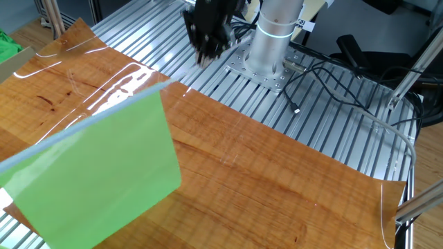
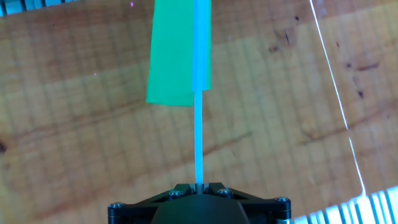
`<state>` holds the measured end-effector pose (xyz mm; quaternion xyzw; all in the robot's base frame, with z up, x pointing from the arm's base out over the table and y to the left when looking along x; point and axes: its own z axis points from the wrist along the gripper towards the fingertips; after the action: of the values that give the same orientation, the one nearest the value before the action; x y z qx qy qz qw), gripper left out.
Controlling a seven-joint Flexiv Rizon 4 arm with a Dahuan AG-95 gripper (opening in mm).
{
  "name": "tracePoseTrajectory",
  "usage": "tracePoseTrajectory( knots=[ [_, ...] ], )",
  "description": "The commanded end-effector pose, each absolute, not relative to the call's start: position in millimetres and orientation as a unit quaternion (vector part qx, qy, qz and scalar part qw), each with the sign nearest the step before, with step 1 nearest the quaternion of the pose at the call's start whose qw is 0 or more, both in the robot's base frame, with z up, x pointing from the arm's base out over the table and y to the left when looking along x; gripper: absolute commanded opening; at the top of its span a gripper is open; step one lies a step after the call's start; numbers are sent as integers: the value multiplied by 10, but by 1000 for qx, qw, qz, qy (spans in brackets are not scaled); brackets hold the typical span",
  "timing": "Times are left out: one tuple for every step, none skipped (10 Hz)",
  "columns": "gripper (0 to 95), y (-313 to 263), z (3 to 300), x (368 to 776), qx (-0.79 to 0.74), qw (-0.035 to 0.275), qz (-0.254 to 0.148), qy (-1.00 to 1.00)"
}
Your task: Wave the flag
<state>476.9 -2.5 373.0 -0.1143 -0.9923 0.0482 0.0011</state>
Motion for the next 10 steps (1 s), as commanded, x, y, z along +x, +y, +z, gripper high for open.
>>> tracePoseTrajectory(
  knots=[
    [0,15,4139,4659,-113,7,53,-992],
    [0,37,4273,4619,-116,7,53,-992],
    [0,46,4361,4596,-120,7,52,-991],
    [0,47,4429,4579,-123,8,51,-991],
    [0,51,4524,4566,-124,8,51,-991],
    [0,50,4604,4576,-124,10,52,-991],
    [0,14,4640,4588,-113,7,60,-992],
    [0,-71,4674,4608,-96,4,67,-993],
    [0,-177,4692,4634,-91,6,65,-994],
    [0,-351,4706,4674,-81,7,60,-995]
  ],
)
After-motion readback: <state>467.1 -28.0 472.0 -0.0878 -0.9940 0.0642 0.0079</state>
